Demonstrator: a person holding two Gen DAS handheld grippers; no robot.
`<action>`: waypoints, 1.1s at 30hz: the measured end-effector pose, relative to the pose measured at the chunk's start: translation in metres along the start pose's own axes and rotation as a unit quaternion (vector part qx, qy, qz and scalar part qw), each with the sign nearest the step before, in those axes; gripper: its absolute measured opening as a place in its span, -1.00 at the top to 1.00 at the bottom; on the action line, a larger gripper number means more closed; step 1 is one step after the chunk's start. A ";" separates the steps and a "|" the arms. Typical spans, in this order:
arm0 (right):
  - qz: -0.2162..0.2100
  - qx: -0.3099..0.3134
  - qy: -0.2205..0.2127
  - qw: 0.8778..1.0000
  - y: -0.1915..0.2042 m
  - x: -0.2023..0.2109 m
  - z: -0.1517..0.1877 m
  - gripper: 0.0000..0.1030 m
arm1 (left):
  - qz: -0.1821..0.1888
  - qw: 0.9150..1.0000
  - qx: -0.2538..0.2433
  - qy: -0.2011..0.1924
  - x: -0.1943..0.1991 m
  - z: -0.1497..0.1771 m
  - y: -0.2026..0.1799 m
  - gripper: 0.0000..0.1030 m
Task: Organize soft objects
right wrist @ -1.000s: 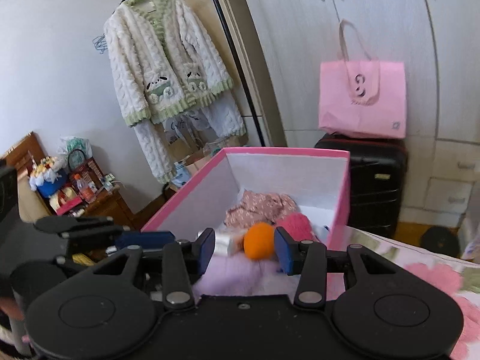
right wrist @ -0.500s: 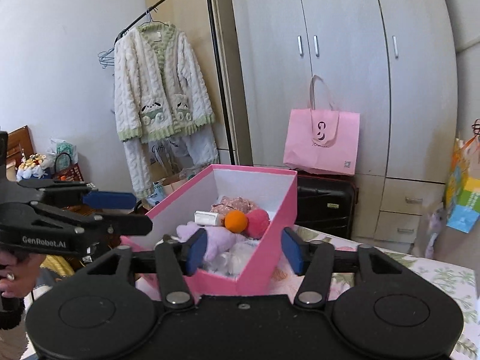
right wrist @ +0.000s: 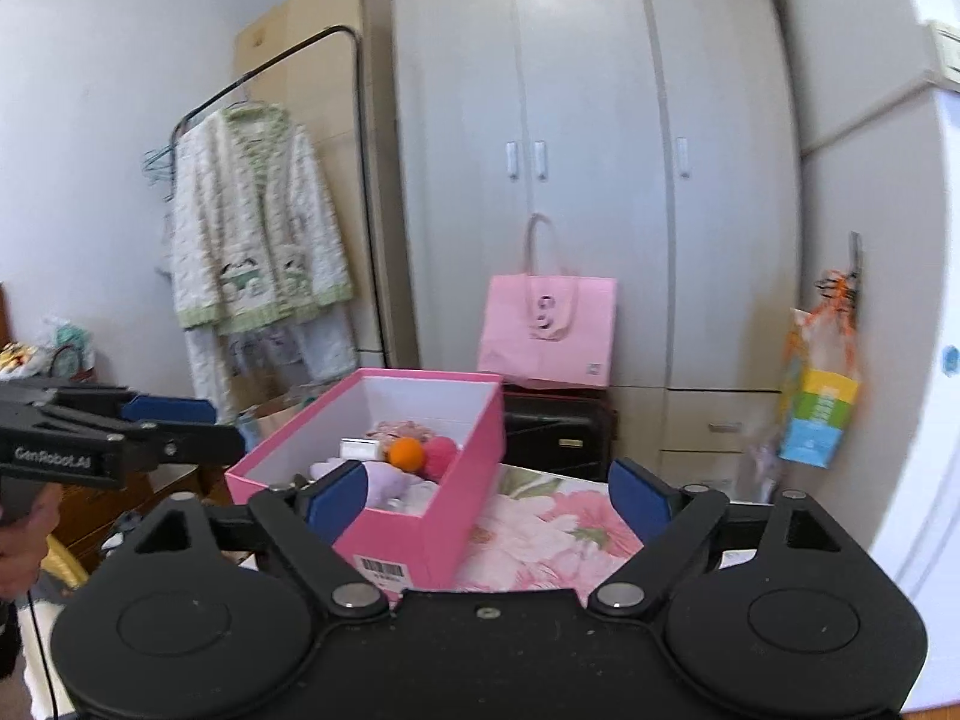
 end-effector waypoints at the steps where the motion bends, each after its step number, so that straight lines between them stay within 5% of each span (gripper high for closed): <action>1: 0.007 -0.004 -0.001 1.000 -0.003 0.004 0.003 -0.88 | 0.002 1.000 0.001 0.002 -0.001 0.003 -0.003 -0.26; 8: 0.020 -0.024 0.013 0.999 -0.015 0.012 0.029 -1.00 | 0.035 0.999 -0.005 0.010 -0.002 0.029 -0.032 -0.29; 15: 0.084 -0.040 0.022 0.995 -0.027 0.020 0.044 -1.00 | -0.002 1.000 0.012 -0.006 -0.005 0.041 -0.032 -0.60; 23: 0.092 -0.025 0.027 0.995 -0.022 0.028 0.047 -1.00 | -0.026 0.999 0.038 -0.016 -0.014 0.047 -0.032 -0.98; 33: 0.135 -0.032 0.038 0.990 -0.032 0.028 0.057 -1.00 | -0.121 0.992 0.025 0.018 -0.022 0.059 -0.025 -1.00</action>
Point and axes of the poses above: each gripper's, at about its wrist camera, not at the fingertips, and x roughly against the way its jaws point, y to its left, z to its underside, the point moved 10 cm from there along -x, roughly the way its jaws point, and after that the axes turned 4 degrees about z, right-handed, at the moved point
